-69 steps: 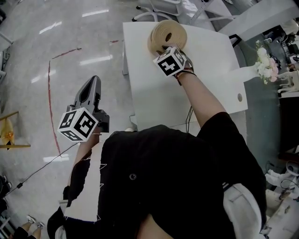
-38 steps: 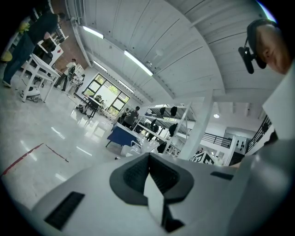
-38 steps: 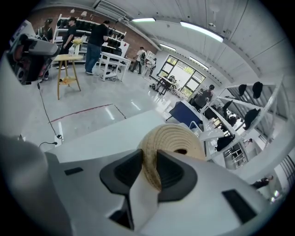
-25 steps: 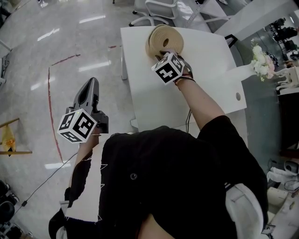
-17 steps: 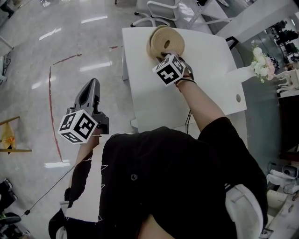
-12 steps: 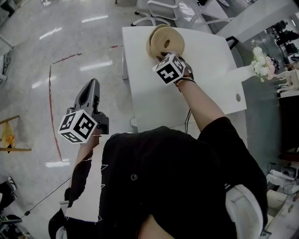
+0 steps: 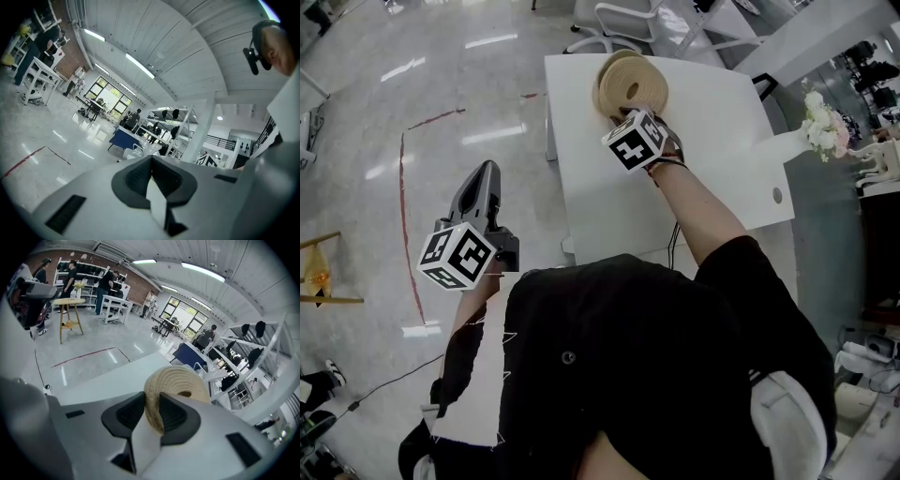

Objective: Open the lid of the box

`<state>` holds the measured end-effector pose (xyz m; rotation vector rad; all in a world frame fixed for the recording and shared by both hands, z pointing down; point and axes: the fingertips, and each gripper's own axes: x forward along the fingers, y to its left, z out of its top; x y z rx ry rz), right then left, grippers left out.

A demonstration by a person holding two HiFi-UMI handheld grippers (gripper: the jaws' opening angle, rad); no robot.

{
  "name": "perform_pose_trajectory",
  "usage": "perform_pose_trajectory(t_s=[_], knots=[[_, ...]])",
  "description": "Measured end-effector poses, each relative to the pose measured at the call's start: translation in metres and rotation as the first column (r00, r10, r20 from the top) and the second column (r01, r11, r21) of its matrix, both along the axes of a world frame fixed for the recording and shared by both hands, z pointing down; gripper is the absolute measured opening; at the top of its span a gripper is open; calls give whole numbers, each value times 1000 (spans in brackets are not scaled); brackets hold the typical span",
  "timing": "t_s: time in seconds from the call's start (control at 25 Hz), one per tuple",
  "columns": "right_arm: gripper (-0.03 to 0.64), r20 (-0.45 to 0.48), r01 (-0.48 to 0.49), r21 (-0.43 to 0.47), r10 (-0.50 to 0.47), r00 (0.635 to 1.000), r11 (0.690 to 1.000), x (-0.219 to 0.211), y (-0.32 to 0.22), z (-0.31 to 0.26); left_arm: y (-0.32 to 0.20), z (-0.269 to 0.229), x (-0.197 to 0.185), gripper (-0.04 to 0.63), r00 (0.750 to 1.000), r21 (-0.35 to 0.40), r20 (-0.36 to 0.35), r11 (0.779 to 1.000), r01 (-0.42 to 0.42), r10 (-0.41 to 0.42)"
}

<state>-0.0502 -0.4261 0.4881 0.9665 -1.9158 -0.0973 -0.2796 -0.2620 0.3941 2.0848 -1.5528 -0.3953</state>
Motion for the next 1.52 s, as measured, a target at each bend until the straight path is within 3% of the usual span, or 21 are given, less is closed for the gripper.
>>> perform_pose_trajectory(t_s=[1.16,1.52], knots=[[106,48,-20,0,19,999,1000,-4,32,-4,36,-7,1,11,1000,18,10,1000,21,-21],[106,124,-41,-22,44,991,999,-5,46,-13,35,-10,13,11,1000,19,4,1000,-5,5]])
